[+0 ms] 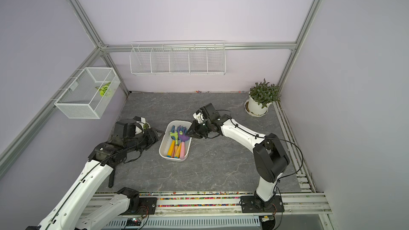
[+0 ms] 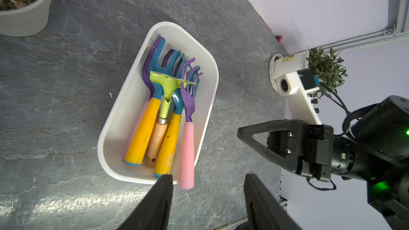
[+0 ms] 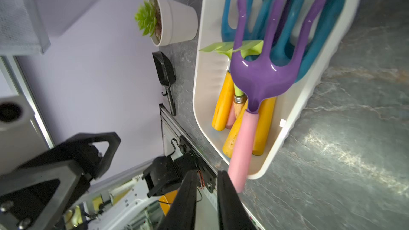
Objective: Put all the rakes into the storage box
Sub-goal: Place the rake in the storage box.
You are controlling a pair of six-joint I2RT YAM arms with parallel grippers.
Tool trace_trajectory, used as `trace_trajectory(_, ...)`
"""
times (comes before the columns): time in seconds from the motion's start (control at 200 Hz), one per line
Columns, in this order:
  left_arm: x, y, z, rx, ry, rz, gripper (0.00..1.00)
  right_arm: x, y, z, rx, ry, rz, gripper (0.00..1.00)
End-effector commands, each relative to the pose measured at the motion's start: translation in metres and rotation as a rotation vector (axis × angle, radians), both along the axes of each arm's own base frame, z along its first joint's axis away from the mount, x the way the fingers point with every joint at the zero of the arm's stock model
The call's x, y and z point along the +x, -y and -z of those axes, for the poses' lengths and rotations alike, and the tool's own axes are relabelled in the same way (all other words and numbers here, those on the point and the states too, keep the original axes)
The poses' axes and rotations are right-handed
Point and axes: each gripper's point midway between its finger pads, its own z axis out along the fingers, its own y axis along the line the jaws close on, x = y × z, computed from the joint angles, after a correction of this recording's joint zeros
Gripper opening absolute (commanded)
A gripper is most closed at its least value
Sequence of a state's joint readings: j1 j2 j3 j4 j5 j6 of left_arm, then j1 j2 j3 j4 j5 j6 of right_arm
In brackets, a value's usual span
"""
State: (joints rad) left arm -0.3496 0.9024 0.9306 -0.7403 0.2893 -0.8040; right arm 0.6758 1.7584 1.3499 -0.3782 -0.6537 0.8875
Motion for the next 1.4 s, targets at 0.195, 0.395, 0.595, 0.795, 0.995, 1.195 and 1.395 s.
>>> trace_trajectory(0.195, 0.002, 0.000, -0.003, -0.013, 0.011, -0.004, 0.57, -0.049, -0.007, 0.041, -0.119, -0.048, -0.114, 0.13)
trace_trajectory(0.395, -0.002, -0.002, 0.000, -0.009, 0.004, -0.008, 0.57, -0.057, -0.006, 0.068, -0.166, -0.087, -0.125, 0.13)
trace_trajectory(0.595, -0.005, -0.003, 0.000, -0.012, 0.005, -0.013, 0.57, -0.055, -0.011, 0.077, -0.174, -0.103, -0.135, 0.13)
trace_trajectory(0.795, -0.003, -0.003, 0.000, -0.010, 0.004, -0.014, 0.57, -0.051, -0.026, 0.079, -0.170, -0.107, -0.154, 0.13)
trace_trajectory(0.995, -0.001, -0.002, -0.001, -0.011, 0.001, -0.008, 0.57, -0.042, -0.038, 0.083, -0.171, -0.115, -0.157, 0.13)
trace_trajectory(1.195, 0.000, -0.003, -0.004, -0.001, 0.007, -0.008, 0.57, -0.032, -0.035, 0.072, -0.168, -0.081, -0.132, 0.13)
trace_trajectory(1.395, -0.002, -0.004, -0.003, 0.006, 0.008, -0.009, 0.58, -0.034, -0.032, 0.042, -0.161, 0.005, -0.154, 0.16)
